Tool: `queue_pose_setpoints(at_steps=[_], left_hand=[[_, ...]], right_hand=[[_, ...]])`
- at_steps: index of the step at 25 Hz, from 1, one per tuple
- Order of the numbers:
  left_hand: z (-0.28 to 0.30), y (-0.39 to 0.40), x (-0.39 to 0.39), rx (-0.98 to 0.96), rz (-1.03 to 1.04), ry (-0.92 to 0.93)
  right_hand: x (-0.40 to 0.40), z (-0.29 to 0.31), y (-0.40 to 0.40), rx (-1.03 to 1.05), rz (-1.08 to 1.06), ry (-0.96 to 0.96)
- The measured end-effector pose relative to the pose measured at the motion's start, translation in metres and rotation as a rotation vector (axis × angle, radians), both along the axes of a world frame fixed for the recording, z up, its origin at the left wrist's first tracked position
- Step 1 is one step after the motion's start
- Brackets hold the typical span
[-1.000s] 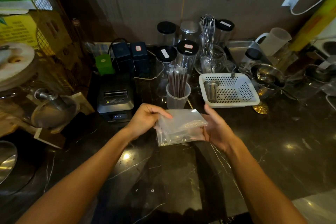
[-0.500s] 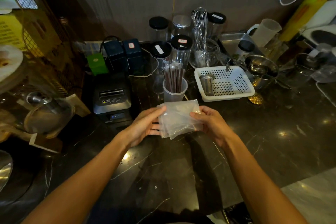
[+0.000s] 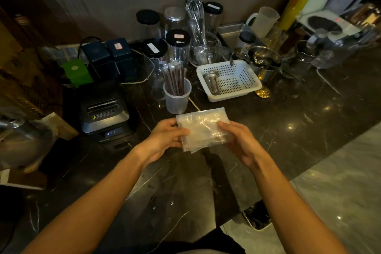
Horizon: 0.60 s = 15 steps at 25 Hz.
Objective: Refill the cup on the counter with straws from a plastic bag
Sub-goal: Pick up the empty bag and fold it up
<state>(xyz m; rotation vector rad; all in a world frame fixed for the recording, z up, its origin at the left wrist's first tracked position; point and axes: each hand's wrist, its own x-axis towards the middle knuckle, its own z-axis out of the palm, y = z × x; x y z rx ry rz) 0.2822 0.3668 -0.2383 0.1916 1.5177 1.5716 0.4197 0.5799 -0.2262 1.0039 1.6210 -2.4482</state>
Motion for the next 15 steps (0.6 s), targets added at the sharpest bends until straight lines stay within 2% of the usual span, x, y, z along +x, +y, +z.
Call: queue_pose_setpoints(at_steps=[4, 11, 15], left_hand=[[-0.011, 0.02, 0.012, -0.018, -0.06, 0.042], [-0.015, 0.078, 0.052, -0.06, -0.207, 0.086], [-0.011, 0.12, 0.074, -0.075, -0.252, 0.125]], right_hand=[[0.037, -0.009, 0.003, -0.089, -0.096, 0.018], [0.098, -0.026, 0.026, 0.056, -0.327, -0.014], [0.131, -0.033, 0.053, 0.068, -0.396, -0.01]])
